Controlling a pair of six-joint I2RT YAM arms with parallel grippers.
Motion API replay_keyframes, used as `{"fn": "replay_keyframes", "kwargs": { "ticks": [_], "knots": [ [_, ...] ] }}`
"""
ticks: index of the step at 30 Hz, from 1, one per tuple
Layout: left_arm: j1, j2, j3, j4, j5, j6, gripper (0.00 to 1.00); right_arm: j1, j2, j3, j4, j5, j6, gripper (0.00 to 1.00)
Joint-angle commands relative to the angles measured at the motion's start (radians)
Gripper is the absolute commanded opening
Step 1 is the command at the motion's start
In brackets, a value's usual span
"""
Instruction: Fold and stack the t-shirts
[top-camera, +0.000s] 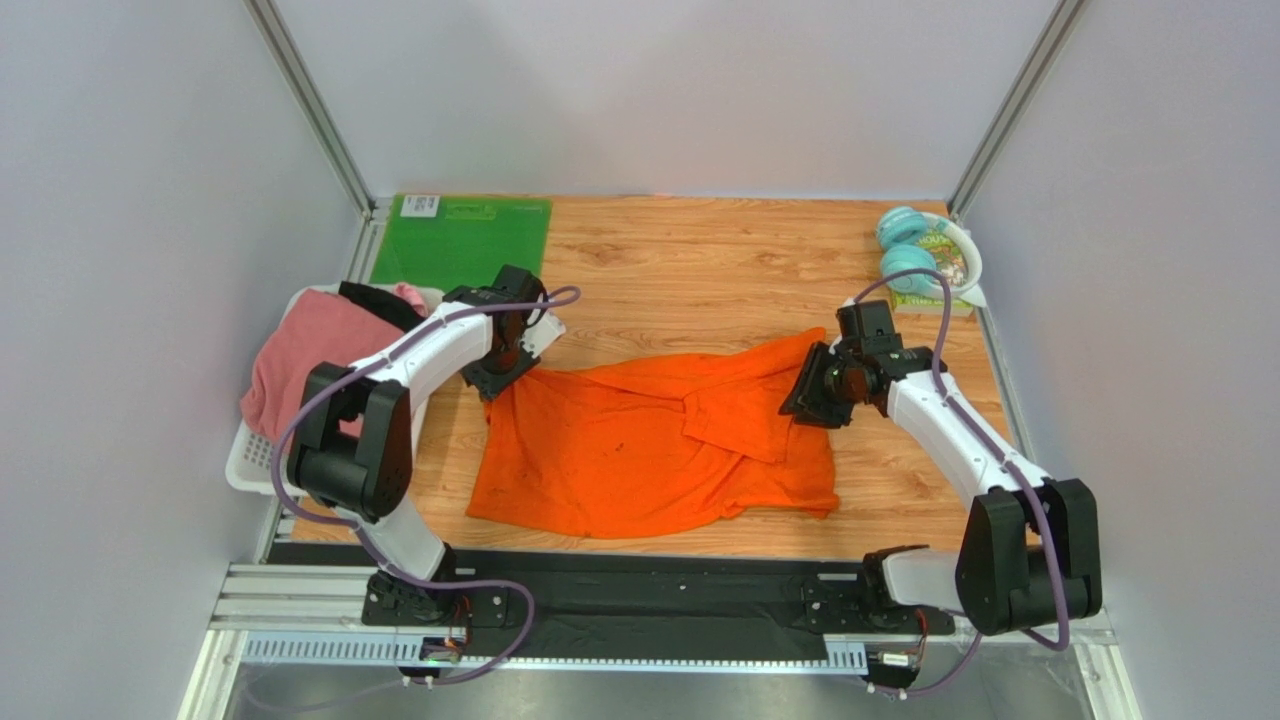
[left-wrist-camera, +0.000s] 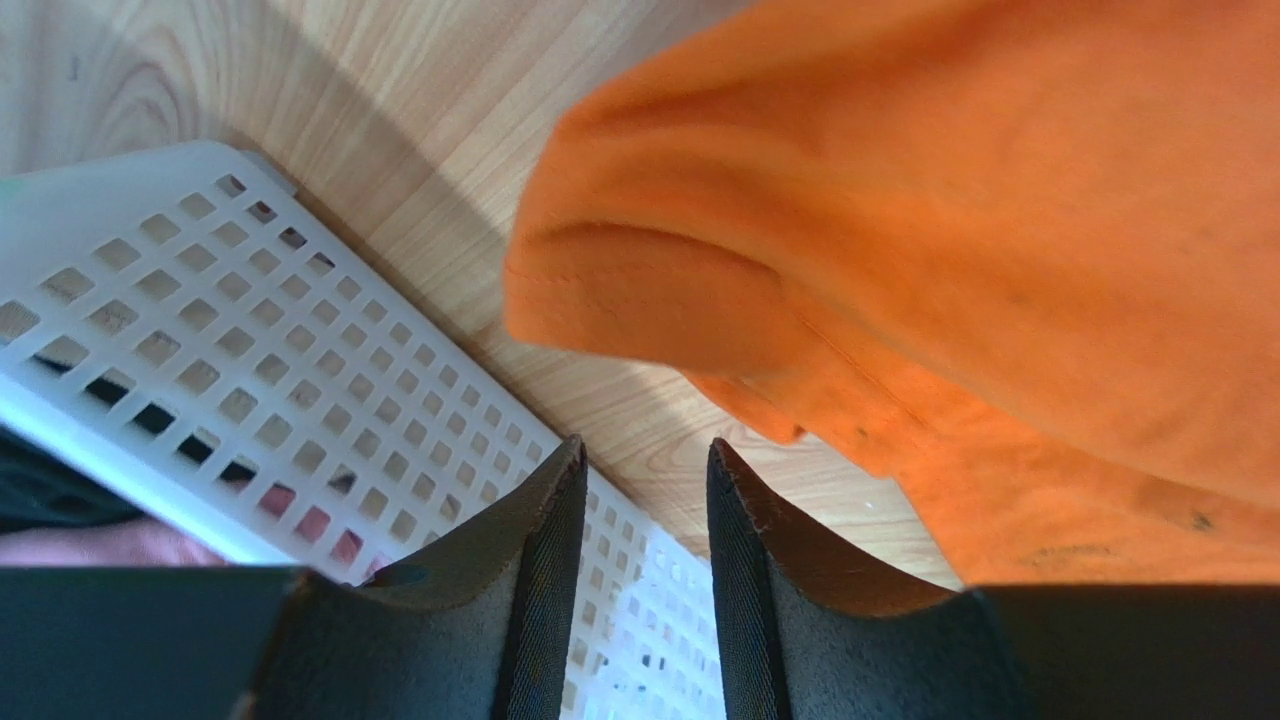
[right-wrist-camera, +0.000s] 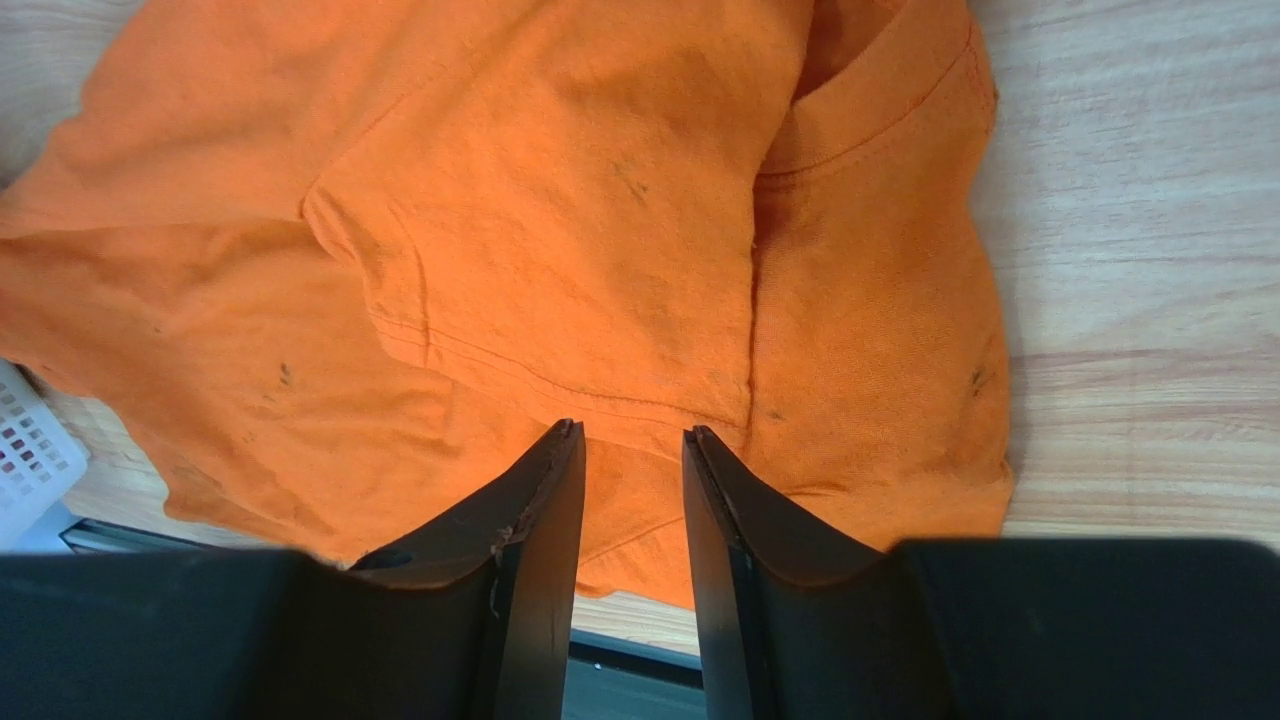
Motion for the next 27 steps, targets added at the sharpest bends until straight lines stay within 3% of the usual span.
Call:
{"fn": "replay_keyframes", "kwargs": {
  "ticks": [1,9,27],
  "knots": [
    [0.043,0.042,0.084,0.049,-0.017,-0.02,0.42,0.007,-0.036,-0.039,0.077,-0.02,0.023,0.35],
    [0.069,0.093,0.169,0.039,-0.004,-0.036,0.41,0.01,-0.003,-0.082,0.116,-0.031,0.027,0.34],
    [0.071,0.103,0.156,0.029,0.039,-0.066,0.39,0.044,-0.026,-0.168,0.133,-0.034,0.049,0.35]
  ]
}}
